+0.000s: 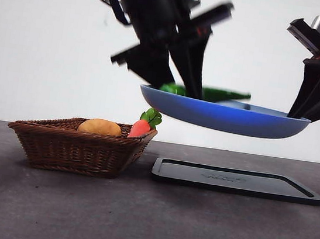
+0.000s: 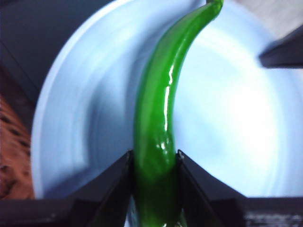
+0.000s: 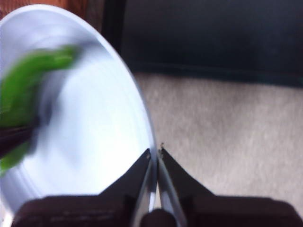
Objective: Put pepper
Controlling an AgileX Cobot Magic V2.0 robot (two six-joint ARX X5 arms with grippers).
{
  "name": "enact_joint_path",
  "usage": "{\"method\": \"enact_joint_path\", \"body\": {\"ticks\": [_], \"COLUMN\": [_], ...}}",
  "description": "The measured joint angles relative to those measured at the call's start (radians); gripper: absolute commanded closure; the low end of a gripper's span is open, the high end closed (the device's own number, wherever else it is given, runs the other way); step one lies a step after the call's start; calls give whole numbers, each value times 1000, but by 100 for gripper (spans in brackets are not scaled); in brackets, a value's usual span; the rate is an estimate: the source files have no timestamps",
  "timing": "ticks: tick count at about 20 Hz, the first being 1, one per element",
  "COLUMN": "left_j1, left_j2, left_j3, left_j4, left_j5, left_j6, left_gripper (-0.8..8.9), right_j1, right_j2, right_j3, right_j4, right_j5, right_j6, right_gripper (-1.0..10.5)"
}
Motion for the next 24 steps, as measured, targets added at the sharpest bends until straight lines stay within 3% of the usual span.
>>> {"method": "enact_joint_path", "body": {"ticks": [3,6,13,18,24], "left_j1": [-6,-13,-14,-14,-14], "left_j2": [26,25,16,-82,-261], "left_j3": [0,0,0,0,0], "left_j4": [-2,2,3,0,-28], "left_j5": [0,-1,6,6,6], "left_j6": [0,0,0,0,32], "left_gripper": [677,589,581,581,581], "right_j1": [0,0,0,0,-14], "right_j2": [0,0,0,0,0], "right_j3": [0,0,0,0,0], "right_j4": [-6,-10,-47,-56,-2], "right_j5": [5,8,11,14,74], "right_j6": [0,-1,-10,-12,-2], "right_gripper": [944,944,944,944,944]}}
